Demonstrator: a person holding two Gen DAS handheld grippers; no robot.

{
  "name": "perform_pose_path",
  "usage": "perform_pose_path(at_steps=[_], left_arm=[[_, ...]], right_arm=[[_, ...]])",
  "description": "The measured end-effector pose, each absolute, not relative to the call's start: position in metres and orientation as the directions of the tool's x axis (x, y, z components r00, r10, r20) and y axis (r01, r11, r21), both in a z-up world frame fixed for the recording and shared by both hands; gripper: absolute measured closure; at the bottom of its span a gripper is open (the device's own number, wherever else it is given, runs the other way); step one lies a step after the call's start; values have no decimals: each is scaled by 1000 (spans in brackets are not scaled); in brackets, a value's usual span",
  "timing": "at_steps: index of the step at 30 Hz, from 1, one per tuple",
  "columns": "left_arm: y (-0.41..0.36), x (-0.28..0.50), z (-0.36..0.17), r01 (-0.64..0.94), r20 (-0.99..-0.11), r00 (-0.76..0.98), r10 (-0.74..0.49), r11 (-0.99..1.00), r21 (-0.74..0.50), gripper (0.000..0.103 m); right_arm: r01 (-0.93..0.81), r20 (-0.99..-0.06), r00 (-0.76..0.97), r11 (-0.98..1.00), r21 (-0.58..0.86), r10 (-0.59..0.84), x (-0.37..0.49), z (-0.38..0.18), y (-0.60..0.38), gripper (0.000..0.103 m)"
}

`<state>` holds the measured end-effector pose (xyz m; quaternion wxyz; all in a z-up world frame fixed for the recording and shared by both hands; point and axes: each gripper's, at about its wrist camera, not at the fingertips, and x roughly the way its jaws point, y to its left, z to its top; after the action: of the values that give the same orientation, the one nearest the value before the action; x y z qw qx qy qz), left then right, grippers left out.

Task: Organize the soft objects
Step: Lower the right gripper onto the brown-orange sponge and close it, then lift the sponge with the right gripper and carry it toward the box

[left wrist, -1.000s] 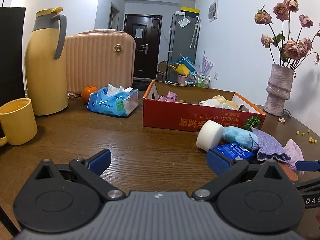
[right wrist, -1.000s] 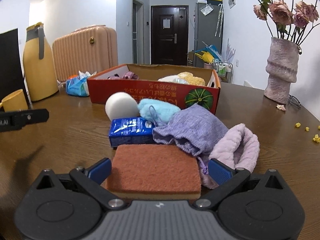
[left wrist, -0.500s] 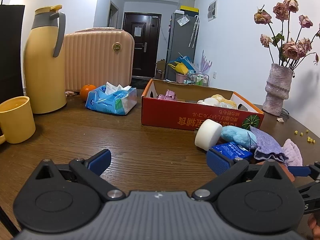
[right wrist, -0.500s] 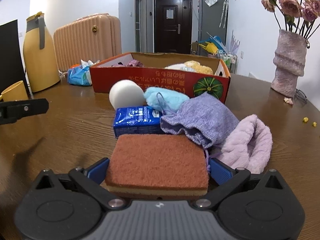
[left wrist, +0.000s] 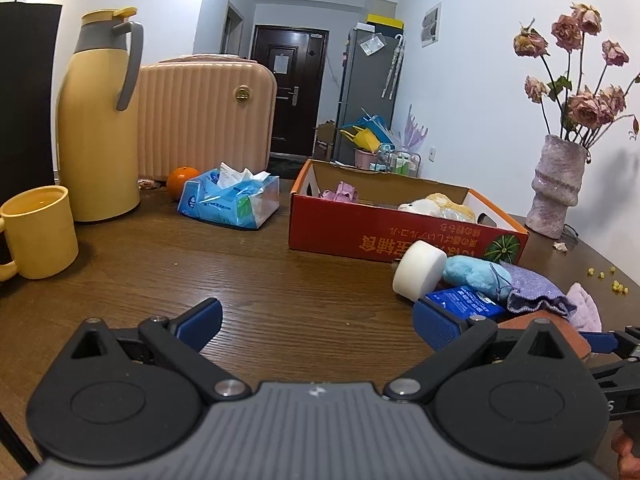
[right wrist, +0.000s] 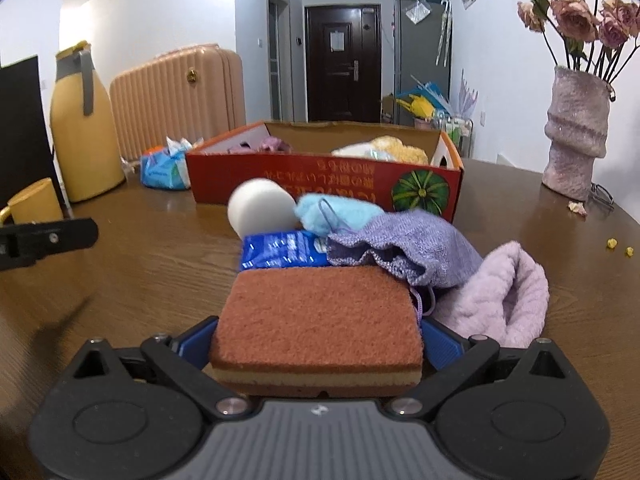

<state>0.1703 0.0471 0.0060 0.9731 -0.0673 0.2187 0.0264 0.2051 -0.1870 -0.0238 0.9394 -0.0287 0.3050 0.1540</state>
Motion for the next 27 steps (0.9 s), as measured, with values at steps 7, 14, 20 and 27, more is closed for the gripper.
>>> perform_pose_path(at_steps=[7, 14, 20, 27], left_arm=[[55, 170, 7, -114, -424, 905, 43, 983, -145, 0], [61, 170, 7, -138, -425, 903, 59, 978, -159, 0], [64, 169, 7, -148, -424, 903, 65, 975, -166, 0], [65, 169, 7, -155, -427, 902, 68, 973, -172, 0]], right_arm=[[-323, -512, 803, 945, 59, 306, 198, -9, -181, 1], [-319, -482, 817, 944, 79, 316, 199, -1, -179, 1], [-326, -442, 835, 942, 84, 328, 199, 9, -175, 2], [-324, -393, 857, 941, 94, 334, 203, 23, -174, 2]])
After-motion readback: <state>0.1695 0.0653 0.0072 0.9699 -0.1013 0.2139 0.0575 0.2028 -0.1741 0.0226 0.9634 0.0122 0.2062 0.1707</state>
